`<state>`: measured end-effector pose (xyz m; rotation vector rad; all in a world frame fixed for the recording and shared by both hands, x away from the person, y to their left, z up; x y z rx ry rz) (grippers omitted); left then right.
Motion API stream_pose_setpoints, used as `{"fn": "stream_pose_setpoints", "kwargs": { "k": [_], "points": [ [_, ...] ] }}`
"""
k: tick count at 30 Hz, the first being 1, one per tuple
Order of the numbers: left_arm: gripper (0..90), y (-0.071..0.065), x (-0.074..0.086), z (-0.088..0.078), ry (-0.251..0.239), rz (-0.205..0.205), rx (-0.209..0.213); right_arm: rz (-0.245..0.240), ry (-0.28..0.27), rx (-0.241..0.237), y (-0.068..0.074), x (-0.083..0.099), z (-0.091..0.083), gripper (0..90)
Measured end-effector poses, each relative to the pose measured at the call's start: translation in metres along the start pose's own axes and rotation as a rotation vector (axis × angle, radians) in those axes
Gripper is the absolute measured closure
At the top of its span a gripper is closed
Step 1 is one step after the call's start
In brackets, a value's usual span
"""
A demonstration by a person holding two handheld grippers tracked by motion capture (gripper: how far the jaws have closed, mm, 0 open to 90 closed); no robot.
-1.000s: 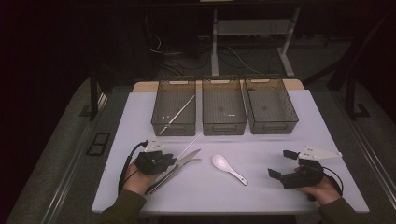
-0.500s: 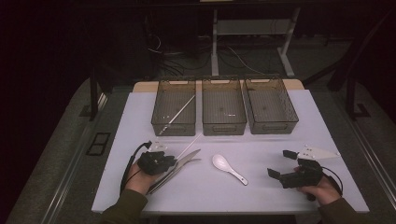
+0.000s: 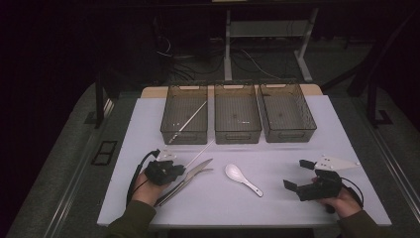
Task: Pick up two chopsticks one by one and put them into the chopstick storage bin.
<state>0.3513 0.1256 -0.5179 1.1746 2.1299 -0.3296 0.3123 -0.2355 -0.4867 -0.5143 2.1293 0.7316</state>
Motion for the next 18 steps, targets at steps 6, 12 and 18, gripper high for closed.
{"fn": "stream_pose_setpoints", "kwargs": {
  "k": [6,12,18],
  "points": [
    [84.3,0.0015,-0.0006,0.0,0.01,-0.037,0.01,-0.015,0.0,-0.008,0.002,0.0004,0.0,0.8],
    [84.4,0.0027,-0.0004,-0.001,0.009,-0.044,0.011,-0.016,0.01,-0.006,0.0021,0.0018,0.001,0.8],
    [84.4,0.0033,-0.0029,-0.0051,-0.006,-0.041,0.008,-0.013,0.011,-0.005,0.0017,0.0019,0.001,0.8]
  ]
}}
Point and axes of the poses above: each handheld gripper's, and its own axes: z roughly forward along the jaws, x roughly out of its underside, y roughly to its left, the point moved 10 cm from there along z, roughly forward along the jaws, and after that the axes turned 12 degrees about z, right-handed, at the moved point
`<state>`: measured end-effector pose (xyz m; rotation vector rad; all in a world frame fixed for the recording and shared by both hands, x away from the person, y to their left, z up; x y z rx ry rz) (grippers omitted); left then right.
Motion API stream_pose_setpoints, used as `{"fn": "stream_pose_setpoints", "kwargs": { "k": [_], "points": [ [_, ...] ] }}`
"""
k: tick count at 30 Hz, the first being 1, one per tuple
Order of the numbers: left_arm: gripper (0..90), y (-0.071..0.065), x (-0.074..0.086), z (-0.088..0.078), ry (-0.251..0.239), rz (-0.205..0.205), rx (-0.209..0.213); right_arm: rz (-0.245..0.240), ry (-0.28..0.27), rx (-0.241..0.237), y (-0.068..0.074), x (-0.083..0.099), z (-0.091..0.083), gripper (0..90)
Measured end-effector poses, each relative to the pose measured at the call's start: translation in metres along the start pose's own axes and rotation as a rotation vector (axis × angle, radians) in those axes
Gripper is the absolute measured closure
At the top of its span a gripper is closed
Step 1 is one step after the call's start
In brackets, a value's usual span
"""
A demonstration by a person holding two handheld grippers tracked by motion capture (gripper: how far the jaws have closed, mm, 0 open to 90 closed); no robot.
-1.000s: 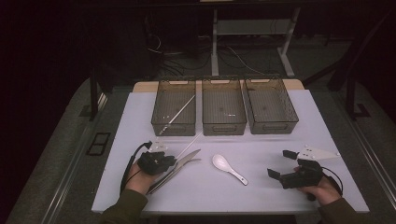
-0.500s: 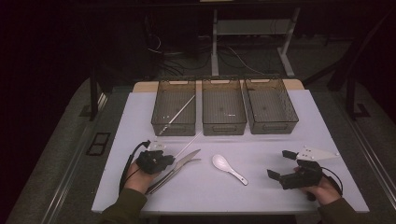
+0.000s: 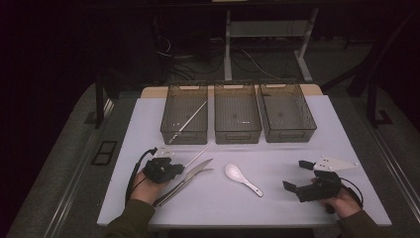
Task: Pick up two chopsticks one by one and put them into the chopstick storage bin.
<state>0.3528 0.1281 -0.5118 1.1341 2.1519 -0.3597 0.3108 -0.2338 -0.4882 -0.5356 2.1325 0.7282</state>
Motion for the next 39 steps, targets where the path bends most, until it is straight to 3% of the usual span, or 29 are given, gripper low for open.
{"fn": "stream_pose_setpoints", "kwargs": {
  "k": [5,16,25,33,39],
  "points": [
    [84.4,0.0,-0.001,-0.004,-0.003,0.019,-0.007,-0.001,0.0,0.0,0.0,0.0,0.0,0.8],
    [84.4,-0.002,-0.007,-0.016,-0.037,0.015,-0.005,0.001,0.003,0.004,0.0,0.001,0.003,0.8],
    [84.4,-0.011,-0.012,-0.023,-0.046,0.033,0.035,0.006,0.005,0.005,0.0,0.001,0.003,0.8],
    [84.4,-0.014,-0.021,-0.032,-0.072,0.052,0.019,0.005,0.002,0.006,0.0,0.001,0.003,0.8],
    [84.4,-0.015,-0.028,-0.041,-0.1,0.042,0.018,-0.002,0.0,0.005,0.0,0.0,0.003,0.8]
  ]
}}
Point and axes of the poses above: each handheld gripper's, and its own axes: z roughly forward along the jaws, x roughly out of its underside, y roughly to its left, the point moved 10 cm from there along z, roughly forward along the jaws, and after that the axes turned 12 degrees about z, right-handed, at the moved point
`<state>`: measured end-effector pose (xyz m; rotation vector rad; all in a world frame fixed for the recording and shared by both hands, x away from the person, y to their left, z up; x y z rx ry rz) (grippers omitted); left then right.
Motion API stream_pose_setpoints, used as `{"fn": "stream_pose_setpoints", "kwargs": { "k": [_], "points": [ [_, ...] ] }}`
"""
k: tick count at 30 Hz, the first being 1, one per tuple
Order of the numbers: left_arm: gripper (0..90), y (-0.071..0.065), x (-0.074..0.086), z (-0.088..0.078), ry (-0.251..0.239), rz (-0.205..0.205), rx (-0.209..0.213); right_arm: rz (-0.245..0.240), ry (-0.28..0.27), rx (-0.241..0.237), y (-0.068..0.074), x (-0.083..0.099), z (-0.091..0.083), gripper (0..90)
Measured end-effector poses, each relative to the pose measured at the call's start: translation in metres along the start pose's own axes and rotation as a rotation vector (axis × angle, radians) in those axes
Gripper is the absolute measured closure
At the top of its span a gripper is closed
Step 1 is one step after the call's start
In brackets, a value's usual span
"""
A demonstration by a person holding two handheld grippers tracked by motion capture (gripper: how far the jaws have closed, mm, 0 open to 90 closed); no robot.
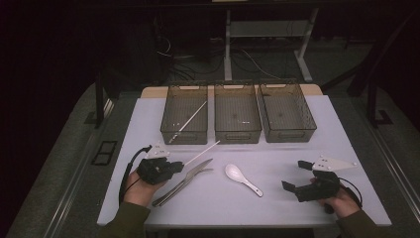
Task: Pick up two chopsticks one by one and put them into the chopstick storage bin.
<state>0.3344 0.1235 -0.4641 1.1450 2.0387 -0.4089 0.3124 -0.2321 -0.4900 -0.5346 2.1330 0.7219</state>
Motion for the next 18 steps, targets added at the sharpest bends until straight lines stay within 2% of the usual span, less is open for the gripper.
{"fn": "stream_pose_setpoints", "kwargs": {
  "k": [8,15,18],
  "points": [
    [84.3,0.002,-0.01,-0.012,-0.044,-0.017,-0.015,0.001,0.004,-0.002,0.0,0.0,0.001,0.8],
    [84.3,0.009,-0.02,-0.021,-0.082,-0.035,-0.035,-0.003,0.011,-0.002,0.001,0.001,0.002,0.8],
    [84.3,0.013,-0.025,-0.024,-0.09,-0.03,-0.042,-0.005,0.014,0.0,0.001,0.002,0.002,0.8]
  ]
}}
Point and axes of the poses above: each handheld gripper's, and its own axes: z roughly forward along the jaws, x roughly out of its underside, y roughly to its left, the point moved 10 cm from there along z, roughly forward along the jaws, and after that the axes turned 12 degrees about z, right-handed, at the moved point
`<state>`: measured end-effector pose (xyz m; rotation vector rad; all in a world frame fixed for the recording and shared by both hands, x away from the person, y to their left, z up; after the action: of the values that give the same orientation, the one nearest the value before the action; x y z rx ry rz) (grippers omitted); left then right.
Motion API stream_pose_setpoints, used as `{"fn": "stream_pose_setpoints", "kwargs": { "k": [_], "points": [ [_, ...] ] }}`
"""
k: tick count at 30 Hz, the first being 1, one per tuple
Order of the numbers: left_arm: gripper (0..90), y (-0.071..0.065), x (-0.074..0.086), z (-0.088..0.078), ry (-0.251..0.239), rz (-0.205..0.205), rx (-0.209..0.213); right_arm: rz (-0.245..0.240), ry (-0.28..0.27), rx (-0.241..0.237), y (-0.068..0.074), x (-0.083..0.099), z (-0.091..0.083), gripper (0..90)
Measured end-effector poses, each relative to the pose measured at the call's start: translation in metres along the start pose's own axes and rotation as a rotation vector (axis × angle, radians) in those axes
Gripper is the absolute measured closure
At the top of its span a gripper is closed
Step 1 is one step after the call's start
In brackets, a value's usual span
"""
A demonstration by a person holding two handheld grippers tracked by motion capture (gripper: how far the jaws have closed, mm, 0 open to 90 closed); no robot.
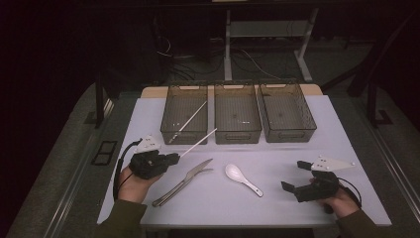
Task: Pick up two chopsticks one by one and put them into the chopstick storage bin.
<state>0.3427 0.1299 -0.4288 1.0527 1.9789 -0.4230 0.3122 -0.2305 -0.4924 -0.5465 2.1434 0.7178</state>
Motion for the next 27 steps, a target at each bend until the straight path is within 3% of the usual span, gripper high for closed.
{"fn": "stream_pose_setpoints", "kwargs": {
  "k": [14,23,27],
  "points": [
    [84.3,0.026,-0.03,0.006,-0.036,-0.012,-0.026,0.005,-0.001,0.001,0.0,0.0,0.0,0.8],
    [84.3,0.046,-0.049,0.019,-0.022,-0.014,-0.036,0.003,-0.004,0.0,0.0,-0.001,0.0,0.8],
    [84.3,0.058,-0.056,0.023,-0.028,-0.034,-0.047,0.008,-0.002,0.001,0.0,0.0,-0.001,0.8]
  ]
}}
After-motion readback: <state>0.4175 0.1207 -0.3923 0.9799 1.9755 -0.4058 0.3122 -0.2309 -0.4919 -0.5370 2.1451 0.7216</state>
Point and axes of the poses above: each handheld gripper's, and its own axes: z roughly forward along the jaws, x roughly out of its underside, y roughly to its left, the point moved 10 cm from there along z, roughly forward along the jaws, and after that the axes turned 12 degrees about z, right-handed, at the moved point
